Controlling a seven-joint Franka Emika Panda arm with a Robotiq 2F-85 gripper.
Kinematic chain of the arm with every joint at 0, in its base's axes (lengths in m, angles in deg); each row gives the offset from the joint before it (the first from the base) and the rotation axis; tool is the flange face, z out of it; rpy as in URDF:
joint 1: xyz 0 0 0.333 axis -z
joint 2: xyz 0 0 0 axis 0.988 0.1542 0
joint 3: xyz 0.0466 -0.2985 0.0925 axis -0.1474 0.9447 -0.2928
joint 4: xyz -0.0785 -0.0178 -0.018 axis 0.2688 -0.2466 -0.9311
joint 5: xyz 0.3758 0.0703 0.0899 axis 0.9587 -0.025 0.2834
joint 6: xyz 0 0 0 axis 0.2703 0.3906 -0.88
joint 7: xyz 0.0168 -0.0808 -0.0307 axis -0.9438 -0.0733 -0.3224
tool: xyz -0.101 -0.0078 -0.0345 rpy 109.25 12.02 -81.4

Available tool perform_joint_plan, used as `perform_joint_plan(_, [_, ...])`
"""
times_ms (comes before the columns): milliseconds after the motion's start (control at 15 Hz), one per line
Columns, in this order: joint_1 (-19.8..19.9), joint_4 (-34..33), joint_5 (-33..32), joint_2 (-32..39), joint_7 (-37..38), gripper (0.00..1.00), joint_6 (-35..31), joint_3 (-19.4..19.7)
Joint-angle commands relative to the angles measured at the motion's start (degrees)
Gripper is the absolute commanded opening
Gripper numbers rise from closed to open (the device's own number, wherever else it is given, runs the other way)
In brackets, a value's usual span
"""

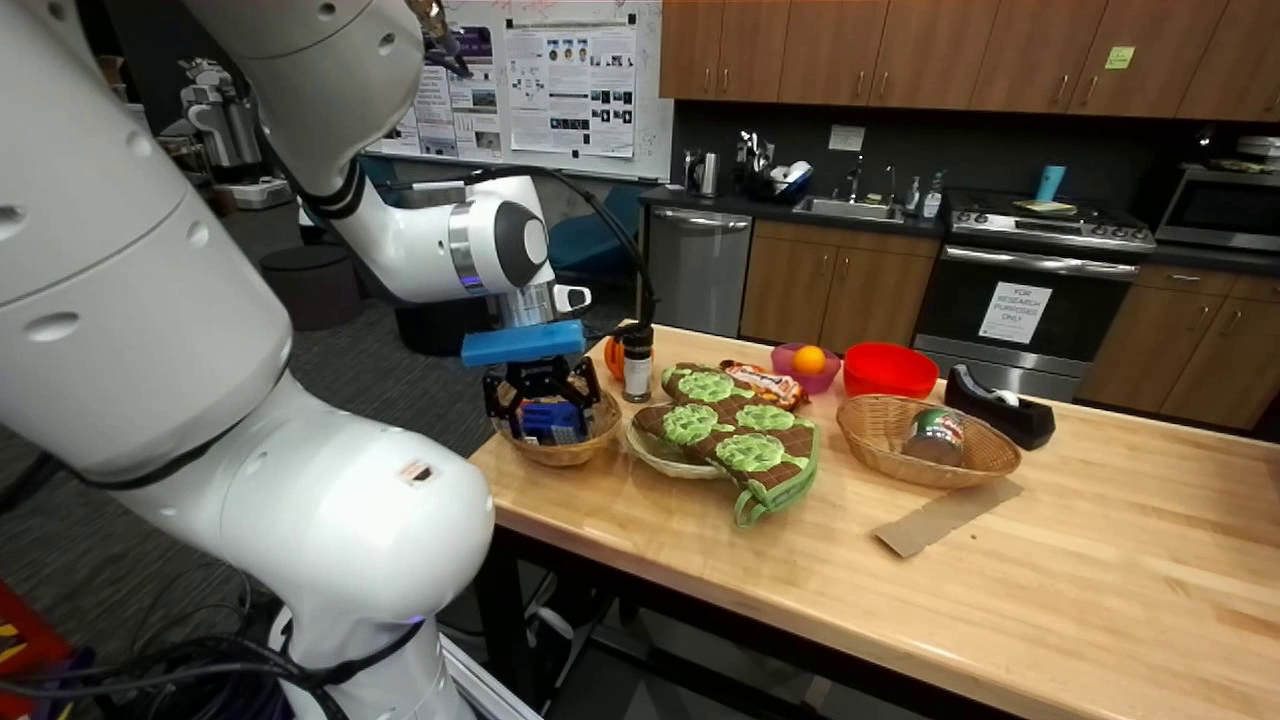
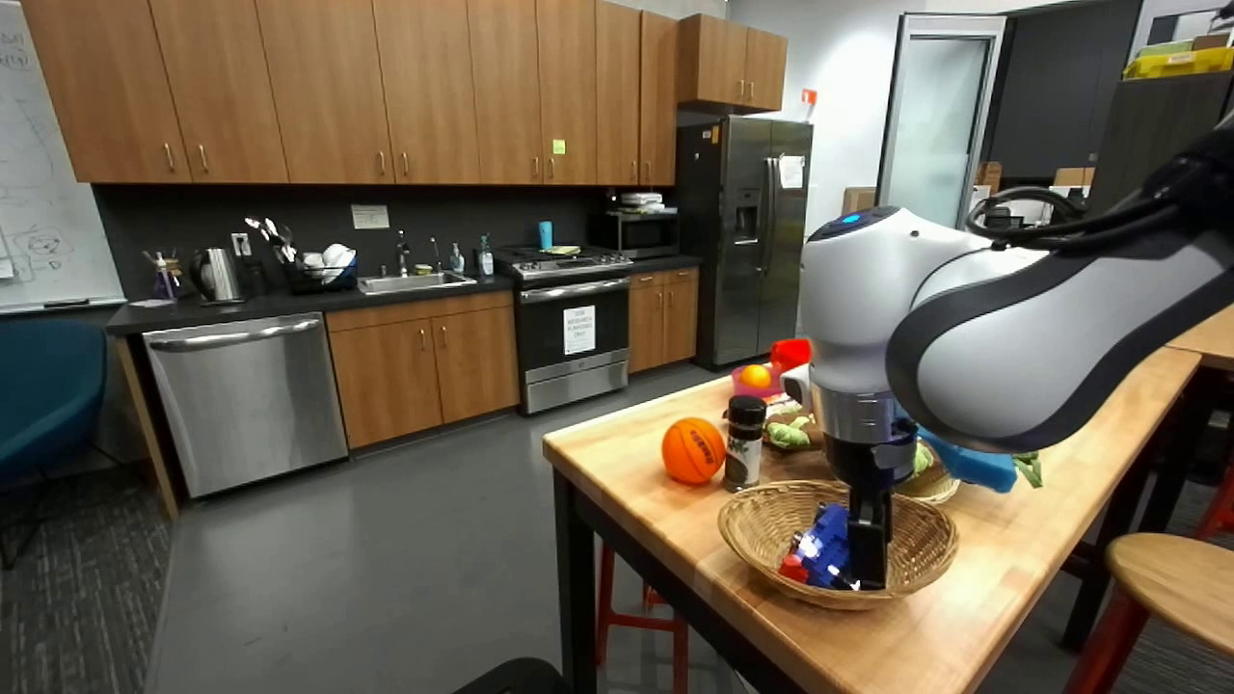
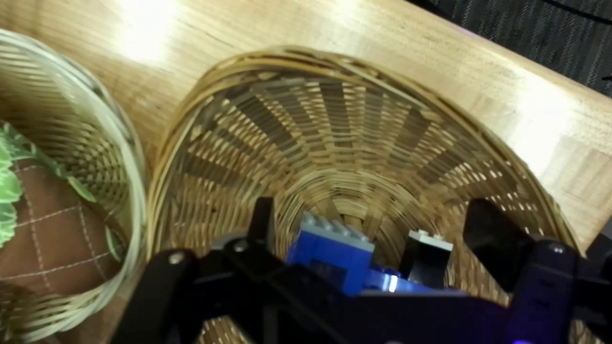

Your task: Put the blue object directly on the counter

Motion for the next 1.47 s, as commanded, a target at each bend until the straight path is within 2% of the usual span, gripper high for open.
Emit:
perform_joint_plan(0, [-0.3, -0.1, 0.2, 0.9, -2.1, 1.00, -2.6, 0.9])
perform_joint_plan(467, [-0.5, -0.4, 0.8, 2.6, -5.7, 1.00, -5.4, 1.7])
perform_joint_plan(533, [-0.5, -0.5, 0.9, 2.8, -6.2, 0.75, -5.4, 1.8])
perform_joint_plan(600, [-0.5, -0.5, 0.9, 2.8, -6.5, 0.74, -5.4, 1.9])
perform_joint_plan(733, [-0.4, -0.6, 0.9, 2.6, -7.0, 0.62, -5.4, 2.1])
perform_joint_plan(1400, [0.3, -0.4, -0.6, -1.2, -5.7, 0.61, -3.5, 2.1])
